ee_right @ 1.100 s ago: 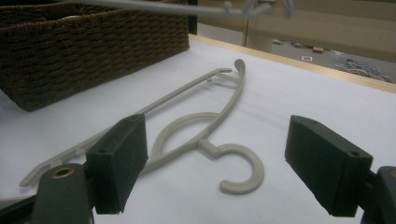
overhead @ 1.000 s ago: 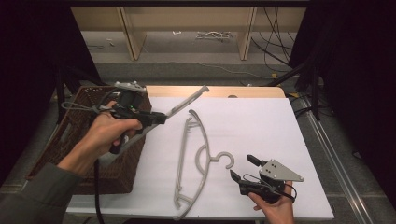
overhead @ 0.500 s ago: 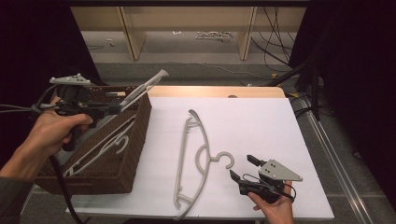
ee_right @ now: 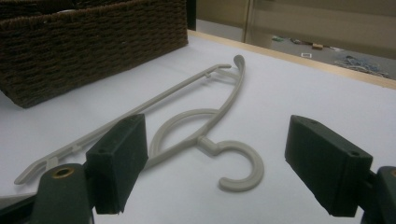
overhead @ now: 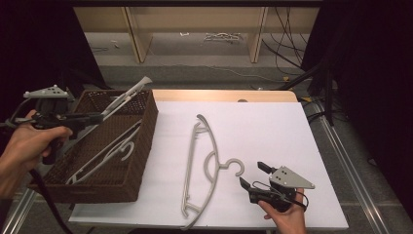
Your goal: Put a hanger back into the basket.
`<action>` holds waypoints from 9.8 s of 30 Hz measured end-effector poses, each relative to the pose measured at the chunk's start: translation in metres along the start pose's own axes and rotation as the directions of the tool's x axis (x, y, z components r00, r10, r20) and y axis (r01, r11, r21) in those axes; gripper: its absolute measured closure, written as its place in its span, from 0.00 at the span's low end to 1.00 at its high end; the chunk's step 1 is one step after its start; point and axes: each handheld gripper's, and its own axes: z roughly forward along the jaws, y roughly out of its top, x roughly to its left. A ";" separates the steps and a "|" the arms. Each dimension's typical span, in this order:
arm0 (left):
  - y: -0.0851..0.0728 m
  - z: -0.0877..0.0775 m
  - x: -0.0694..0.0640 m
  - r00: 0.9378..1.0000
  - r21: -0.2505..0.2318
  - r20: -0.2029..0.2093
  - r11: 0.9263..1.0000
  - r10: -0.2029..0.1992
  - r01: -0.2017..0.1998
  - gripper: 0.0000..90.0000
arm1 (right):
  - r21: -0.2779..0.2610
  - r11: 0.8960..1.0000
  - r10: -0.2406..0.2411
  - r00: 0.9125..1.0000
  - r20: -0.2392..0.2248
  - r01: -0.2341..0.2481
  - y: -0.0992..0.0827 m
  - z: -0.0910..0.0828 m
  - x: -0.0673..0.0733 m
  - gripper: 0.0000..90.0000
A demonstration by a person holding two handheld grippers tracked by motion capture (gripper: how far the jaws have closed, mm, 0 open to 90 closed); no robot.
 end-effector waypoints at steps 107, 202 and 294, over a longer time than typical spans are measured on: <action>-0.067 0.038 -0.091 0.997 -0.269 -0.070 0.963 -0.012 -0.007 0.27 | 0.015 1.000 -0.006 1.000 -0.011 0.006 0.000 0.006 0.000 0.25; -0.063 0.292 -0.232 0.923 0.446 0.268 0.814 0.276 -0.372 0.55 | -0.005 1.000 -0.012 1.000 -0.021 0.012 0.003 0.002 0.000 0.25; 0.012 0.248 -0.135 0.938 0.290 0.342 0.956 -0.058 -0.047 0.92 | -0.018 1.000 -0.005 0.999 -0.036 0.004 0.003 0.004 0.001 0.25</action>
